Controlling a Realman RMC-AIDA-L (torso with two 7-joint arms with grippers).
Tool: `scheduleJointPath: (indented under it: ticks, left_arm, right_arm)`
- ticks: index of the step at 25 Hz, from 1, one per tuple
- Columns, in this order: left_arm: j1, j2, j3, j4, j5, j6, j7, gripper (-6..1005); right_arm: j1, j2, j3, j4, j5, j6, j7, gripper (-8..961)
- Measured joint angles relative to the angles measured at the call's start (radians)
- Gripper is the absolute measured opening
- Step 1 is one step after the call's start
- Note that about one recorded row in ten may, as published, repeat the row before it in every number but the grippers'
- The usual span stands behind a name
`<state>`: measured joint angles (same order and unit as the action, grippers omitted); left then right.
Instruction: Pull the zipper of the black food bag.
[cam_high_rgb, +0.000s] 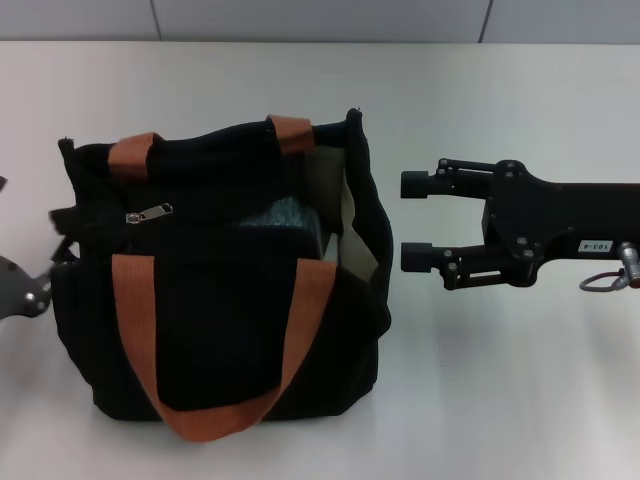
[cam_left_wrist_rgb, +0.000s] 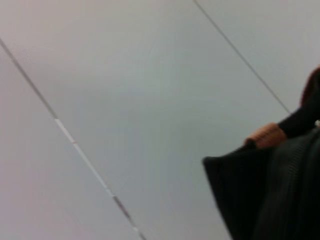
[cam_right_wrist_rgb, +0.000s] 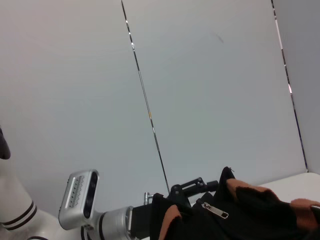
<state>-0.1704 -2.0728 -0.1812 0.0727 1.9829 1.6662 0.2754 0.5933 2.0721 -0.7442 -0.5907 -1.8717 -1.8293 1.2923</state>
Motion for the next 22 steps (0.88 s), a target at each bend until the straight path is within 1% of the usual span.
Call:
scheduleJointPath:
  ticks: [3, 4, 5, 8, 10, 14, 15, 18, 22]
  left_arm:
    - [0.006, 0.000, -0.014, -0.006, -0.002, 0.011, 0.001, 728]
    - [0.022, -0.001, -0.052, -0.021, -0.004, 0.053, 0.001, 728]
    - [0.029, -0.001, -0.065, -0.033, -0.004, 0.074, 0.001, 727]
    - [0.032, 0.000, -0.073, -0.043, -0.004, 0.093, 0.003, 724]
    - [0.034, -0.003, -0.098, -0.048, -0.004, 0.107, 0.017, 722]
    - [0.039, -0.004, -0.118, -0.063, -0.004, 0.108, 0.034, 718]
    - [0.048, -0.004, -0.142, -0.089, -0.004, 0.108, 0.052, 717]
    - [0.058, -0.004, -0.160, -0.121, -0.004, 0.108, 0.091, 714]
    - [0.064, -0.006, -0.163, -0.170, 0.004, 0.105, 0.190, 711]
  right_arm:
    - [-0.001, 0.000, 0.000, 0.000, 0.000, 0.000, -0.002, 793]
    - [-0.001, 0.000, 0.000, 0.000, 0.000, 0.001, -0.005, 793]
    - [-0.002, -0.001, 0.000, 0.000, 0.000, 0.003, -0.008, 792]
    - [-0.004, 0.000, 0.000, 0.000, 0.000, 0.007, -0.010, 791]
    - [-0.006, 0.001, 0.000, 0.000, 0.000, 0.012, -0.010, 790]
    - [-0.008, 0.001, 0.001, 0.000, 0.000, 0.014, -0.011, 787]
    - [-0.010, 0.001, 0.002, 0.000, 0.000, 0.014, -0.011, 787]
    - [-0.011, 0.001, 0.003, 0.001, 0.000, 0.014, -0.011, 785]
    - [-0.012, 0.000, 0.003, 0.003, 0.001, 0.014, -0.012, 783]
